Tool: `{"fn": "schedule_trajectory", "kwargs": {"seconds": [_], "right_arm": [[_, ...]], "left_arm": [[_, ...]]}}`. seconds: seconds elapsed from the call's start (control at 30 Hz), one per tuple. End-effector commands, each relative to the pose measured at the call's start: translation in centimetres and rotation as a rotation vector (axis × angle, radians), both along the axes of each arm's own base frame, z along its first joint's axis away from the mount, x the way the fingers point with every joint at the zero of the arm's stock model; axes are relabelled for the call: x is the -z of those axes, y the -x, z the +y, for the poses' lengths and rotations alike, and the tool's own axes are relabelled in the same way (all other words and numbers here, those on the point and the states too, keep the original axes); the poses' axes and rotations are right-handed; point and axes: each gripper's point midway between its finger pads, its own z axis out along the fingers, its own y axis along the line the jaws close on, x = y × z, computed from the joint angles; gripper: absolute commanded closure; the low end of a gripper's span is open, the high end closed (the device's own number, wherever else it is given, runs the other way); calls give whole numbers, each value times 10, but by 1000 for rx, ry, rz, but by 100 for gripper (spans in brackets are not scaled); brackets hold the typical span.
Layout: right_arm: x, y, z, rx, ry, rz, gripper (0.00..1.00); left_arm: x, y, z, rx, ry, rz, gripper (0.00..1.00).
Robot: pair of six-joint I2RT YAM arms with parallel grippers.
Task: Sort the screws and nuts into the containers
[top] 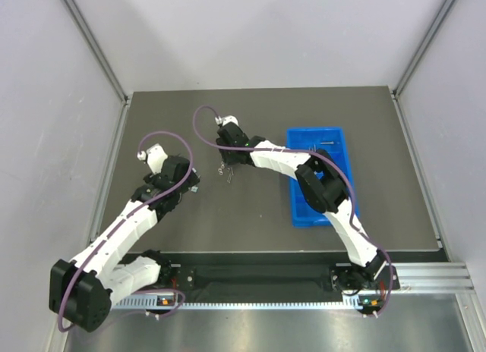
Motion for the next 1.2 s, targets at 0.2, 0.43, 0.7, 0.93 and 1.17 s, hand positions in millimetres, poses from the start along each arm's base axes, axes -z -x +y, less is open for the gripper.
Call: {"fn": "schedule_trajectory", "kwargs": {"seconds": [0.2, 0.43, 0.7, 0.93, 1.17], "right_arm": [[5, 5, 10, -28, 80, -36, 60], [21, 18, 1, -46, 153, -17, 71], [23, 28, -3, -69, 151, 0, 100], [-50, 11, -15, -33, 22, -63, 100], [-178, 12, -75, 27, -180, -179, 100]], "left_arm": [[5, -3, -1, 18, -4, 17, 15], [6, -1, -2, 25, 3, 23, 15], [9, -1, -4, 29, 18, 26, 15], [14, -1, -5, 36, 43, 28, 15], [0, -20, -8, 85, -7, -30, 15]]}}
